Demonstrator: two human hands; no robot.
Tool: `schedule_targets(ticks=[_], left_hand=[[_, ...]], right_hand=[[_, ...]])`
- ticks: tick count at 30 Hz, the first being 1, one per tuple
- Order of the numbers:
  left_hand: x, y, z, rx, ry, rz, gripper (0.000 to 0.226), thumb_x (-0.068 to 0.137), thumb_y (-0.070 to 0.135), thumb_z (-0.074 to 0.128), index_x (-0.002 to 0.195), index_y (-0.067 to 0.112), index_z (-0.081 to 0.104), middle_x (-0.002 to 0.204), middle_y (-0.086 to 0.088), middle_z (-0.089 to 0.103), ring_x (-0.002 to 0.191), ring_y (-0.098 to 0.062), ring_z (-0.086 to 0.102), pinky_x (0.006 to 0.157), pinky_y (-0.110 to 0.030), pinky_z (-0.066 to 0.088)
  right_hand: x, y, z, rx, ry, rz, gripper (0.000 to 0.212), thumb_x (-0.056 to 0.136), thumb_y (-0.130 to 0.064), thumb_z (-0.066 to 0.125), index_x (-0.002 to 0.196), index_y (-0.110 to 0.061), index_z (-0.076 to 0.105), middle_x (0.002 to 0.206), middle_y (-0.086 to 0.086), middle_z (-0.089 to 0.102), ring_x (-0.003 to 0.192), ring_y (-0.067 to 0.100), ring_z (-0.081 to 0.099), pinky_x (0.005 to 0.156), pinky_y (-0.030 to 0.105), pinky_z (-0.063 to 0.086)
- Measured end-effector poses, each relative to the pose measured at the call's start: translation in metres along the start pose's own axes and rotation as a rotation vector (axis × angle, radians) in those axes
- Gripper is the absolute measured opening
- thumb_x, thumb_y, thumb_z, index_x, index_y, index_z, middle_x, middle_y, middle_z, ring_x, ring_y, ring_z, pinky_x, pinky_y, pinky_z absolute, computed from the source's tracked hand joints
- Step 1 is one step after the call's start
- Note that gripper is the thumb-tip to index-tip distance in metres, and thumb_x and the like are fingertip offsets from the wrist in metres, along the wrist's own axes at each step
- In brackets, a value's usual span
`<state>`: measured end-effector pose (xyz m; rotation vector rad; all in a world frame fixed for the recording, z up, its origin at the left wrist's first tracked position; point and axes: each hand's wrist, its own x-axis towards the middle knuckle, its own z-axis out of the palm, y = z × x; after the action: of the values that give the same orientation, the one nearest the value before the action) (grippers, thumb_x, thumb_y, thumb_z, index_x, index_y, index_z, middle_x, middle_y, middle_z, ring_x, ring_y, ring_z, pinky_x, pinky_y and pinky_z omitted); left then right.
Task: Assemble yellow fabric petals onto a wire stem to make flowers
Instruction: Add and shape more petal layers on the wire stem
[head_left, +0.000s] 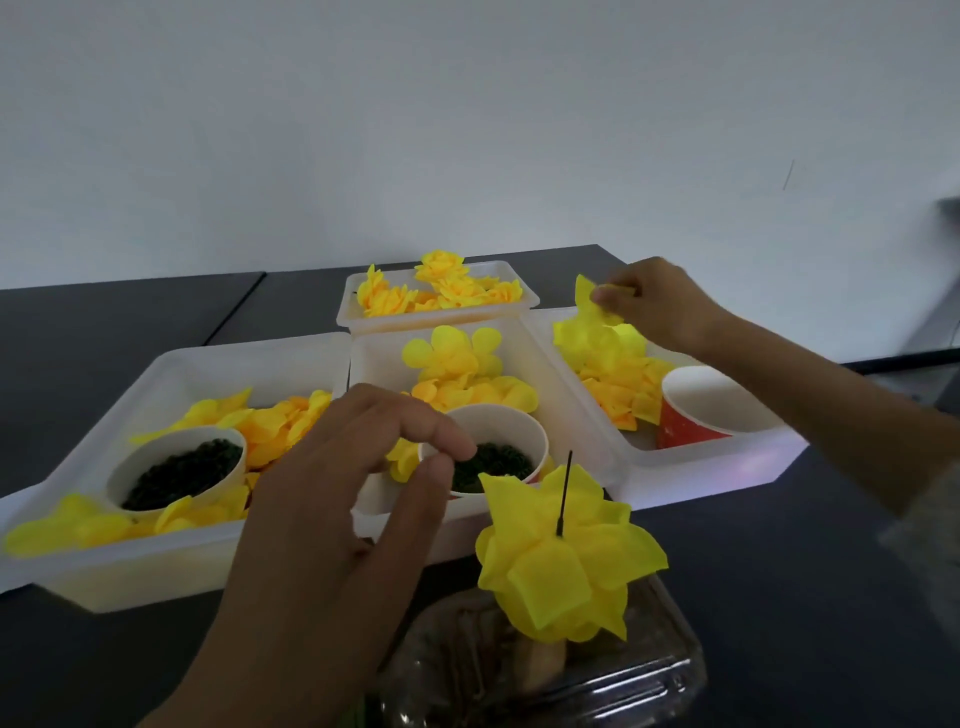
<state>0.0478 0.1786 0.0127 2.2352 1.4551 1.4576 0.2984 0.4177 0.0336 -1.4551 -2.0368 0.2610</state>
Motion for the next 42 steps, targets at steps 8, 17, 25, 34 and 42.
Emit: schedule_targets(ticks=[8, 17, 25, 34, 42], left_hand=[[-0.003, 0.014, 0.009, -0.234, -0.027, -0.198, 0.041, 0.092, 0.051, 0.037, 0.107, 0.029, 0.068, 0.101, 0.015, 0.067, 0.097, -0.002, 0.06, 0.073, -0.007, 0.041], [0.011, 0.038, 0.015, -0.545, -0.133, -0.446, 0.044, 0.101, 0.028, 0.041, 0.067, 0.021, 0.069, 0.058, 0.005, 0.062, 0.048, -0.005, 0.049, 0.048, -0.017, 0.038], [0.016, 0.034, 0.02, -0.49, -0.164, -0.547, 0.043, 0.102, 0.02, 0.043, 0.064, 0.01, 0.06, 0.041, 0.008, 0.049, 0.035, 0.001, 0.037, 0.038, -0.009, 0.029], [0.02, 0.026, 0.029, -0.435, -0.145, -0.525, 0.041, 0.102, 0.025, 0.042, 0.069, 0.007, 0.061, 0.041, 0.009, 0.046, 0.034, 0.0, 0.037, 0.039, -0.008, 0.029], [0.017, 0.01, 0.037, -0.254, -0.168, -0.508, 0.046, 0.1, 0.021, 0.049, 0.067, -0.007, 0.063, 0.036, 0.011, 0.044, 0.034, -0.001, 0.04, 0.04, -0.009, 0.03]], right_hand=[[-0.101, -0.081, -0.053, 0.833, -0.394, -0.04, 0.041, 0.093, -0.033, 0.051, 0.054, -0.024, 0.06, 0.056, -0.002, 0.035, 0.048, 0.01, 0.029, 0.044, 0.021, 0.024], [-0.141, -0.105, -0.046, 0.93, -0.546, 0.055, 0.034, 0.081, -0.04, 0.057, 0.054, -0.019, 0.053, 0.054, -0.001, 0.04, 0.044, 0.009, 0.03, 0.042, 0.019, 0.022], [-0.154, -0.08, -0.038, 0.828, -0.471, 0.156, 0.053, 0.097, -0.048, 0.043, 0.056, -0.019, 0.061, 0.054, 0.002, 0.048, 0.042, 0.013, 0.032, 0.04, 0.02, 0.027], [-0.166, -0.069, -0.031, 0.698, -0.421, 0.209, 0.047, 0.097, -0.028, 0.049, 0.051, -0.02, 0.057, 0.05, 0.003, 0.048, 0.04, 0.013, 0.034, 0.04, 0.022, 0.026], [-0.175, -0.06, -0.019, 0.699, -0.451, 0.242, 0.048, 0.096, -0.029, 0.049, 0.049, -0.02, 0.056, 0.049, 0.003, 0.049, 0.041, 0.014, 0.034, 0.04, 0.02, 0.027]])
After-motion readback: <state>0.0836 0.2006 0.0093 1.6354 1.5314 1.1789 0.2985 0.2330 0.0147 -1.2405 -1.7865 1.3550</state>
